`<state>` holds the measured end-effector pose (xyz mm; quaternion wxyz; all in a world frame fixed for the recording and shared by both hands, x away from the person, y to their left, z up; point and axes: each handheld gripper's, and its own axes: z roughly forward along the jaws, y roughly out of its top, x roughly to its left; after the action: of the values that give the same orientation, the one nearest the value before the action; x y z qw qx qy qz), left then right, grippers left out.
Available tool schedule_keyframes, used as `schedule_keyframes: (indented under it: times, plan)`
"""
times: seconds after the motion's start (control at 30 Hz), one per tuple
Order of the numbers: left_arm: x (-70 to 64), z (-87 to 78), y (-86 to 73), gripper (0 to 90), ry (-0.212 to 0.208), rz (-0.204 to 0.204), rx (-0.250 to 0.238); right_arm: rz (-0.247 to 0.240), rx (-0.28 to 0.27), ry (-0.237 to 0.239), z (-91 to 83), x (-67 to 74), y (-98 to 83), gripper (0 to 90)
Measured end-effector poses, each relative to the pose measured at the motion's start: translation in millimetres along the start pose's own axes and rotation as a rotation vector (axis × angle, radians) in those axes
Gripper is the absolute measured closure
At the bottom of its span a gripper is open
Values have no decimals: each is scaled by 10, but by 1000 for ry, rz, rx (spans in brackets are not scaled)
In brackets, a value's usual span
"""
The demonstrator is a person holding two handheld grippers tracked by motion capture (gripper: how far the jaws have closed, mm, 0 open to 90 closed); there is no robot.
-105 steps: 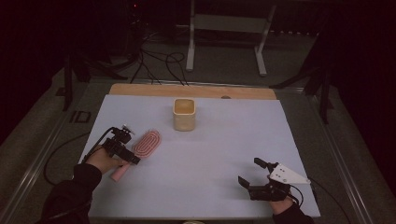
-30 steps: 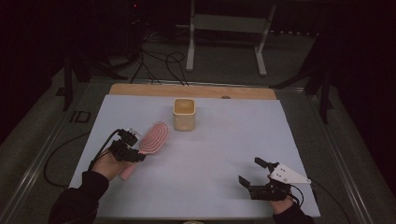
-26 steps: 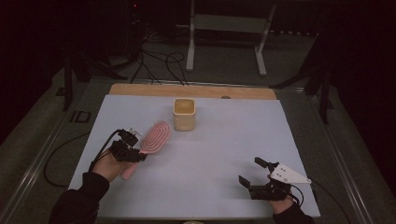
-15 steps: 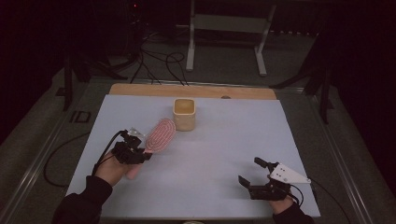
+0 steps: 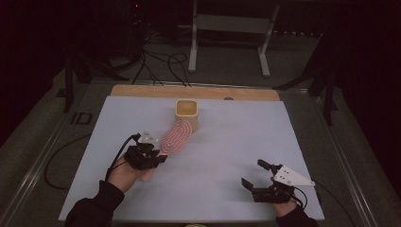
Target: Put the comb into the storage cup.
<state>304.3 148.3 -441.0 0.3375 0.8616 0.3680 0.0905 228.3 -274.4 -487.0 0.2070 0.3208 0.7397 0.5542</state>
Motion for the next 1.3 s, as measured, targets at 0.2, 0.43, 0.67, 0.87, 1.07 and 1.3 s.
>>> schedule_keyframes:
  times: [0.2,0.43,0.67,0.87,1.07,1.3]
  plan:
    - [-68,32,11,711,-19,0,-56,2,1,2,9,-1,-2,83]
    - [-175,70,-21,711,-22,27,-117,5,4,4,10,-7,-10,83]
    - [-217,71,-42,710,-24,13,-169,2,5,3,10,-11,-12,83]
    - [-244,97,-97,710,-34,14,-191,4,7,4,13,-7,-13,83]
    - [-294,78,-206,710,0,13,-267,9,8,5,19,-4,-14,83]
    - [-389,54,-320,710,29,45,-285,13,12,8,25,-12,-17,83]
